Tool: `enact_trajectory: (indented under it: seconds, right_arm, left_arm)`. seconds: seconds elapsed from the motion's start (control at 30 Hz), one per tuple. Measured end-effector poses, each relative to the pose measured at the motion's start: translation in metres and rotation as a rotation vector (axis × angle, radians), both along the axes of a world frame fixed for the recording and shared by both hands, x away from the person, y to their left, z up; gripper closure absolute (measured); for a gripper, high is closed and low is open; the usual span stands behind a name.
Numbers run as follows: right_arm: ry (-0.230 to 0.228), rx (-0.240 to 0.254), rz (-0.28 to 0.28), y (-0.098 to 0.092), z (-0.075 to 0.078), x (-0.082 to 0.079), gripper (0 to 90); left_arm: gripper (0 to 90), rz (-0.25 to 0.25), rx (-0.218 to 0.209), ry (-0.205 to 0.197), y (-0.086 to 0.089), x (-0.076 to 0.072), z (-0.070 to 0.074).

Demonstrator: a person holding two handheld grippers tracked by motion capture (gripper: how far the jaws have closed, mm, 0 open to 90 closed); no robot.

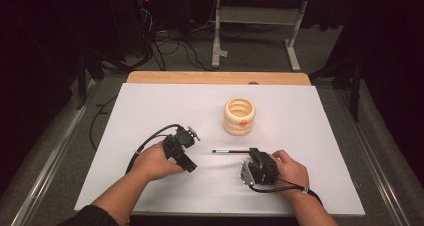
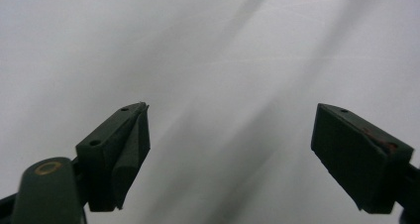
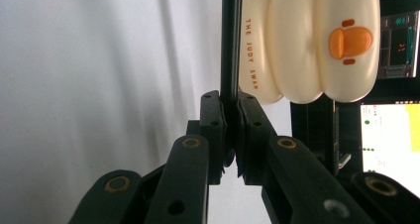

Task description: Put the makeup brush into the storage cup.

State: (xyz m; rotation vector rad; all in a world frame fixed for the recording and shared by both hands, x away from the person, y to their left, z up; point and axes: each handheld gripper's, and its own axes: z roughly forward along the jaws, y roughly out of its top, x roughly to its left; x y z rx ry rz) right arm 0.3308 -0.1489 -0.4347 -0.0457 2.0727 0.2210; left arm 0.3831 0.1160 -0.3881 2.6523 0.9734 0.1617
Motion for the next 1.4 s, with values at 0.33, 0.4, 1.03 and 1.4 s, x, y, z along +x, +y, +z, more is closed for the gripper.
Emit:
enact_trajectory:
  seconds: [0.33, 0.4, 1.03, 1.4]
  right_arm:
    - [0.013, 0.028, -0.018, 0.0, 0.001, 0.0, 86.3]
    - [0.022, 0.032, -0.02, 0.0, 0.001, 0.0, 86.3]
    - [0.03, 0.067, -0.037, -0.002, 0.002, 0.0, 86.3]
    - [0.053, 0.112, -0.044, -0.004, 0.004, 0.002, 86.2]
  left_arm:
    - [15.7, 0.056, -0.109, -0.037, 0.009, -0.005, -0.01]
    - [15.7, 0.063, -0.127, -0.052, 0.01, -0.006, -0.011]
    - [12.2, 0.203, -0.348, -0.223, 0.019, -0.021, -0.021]
    - [12.8, 0.231, -0.4, -0.326, 0.018, -0.032, -0.035]
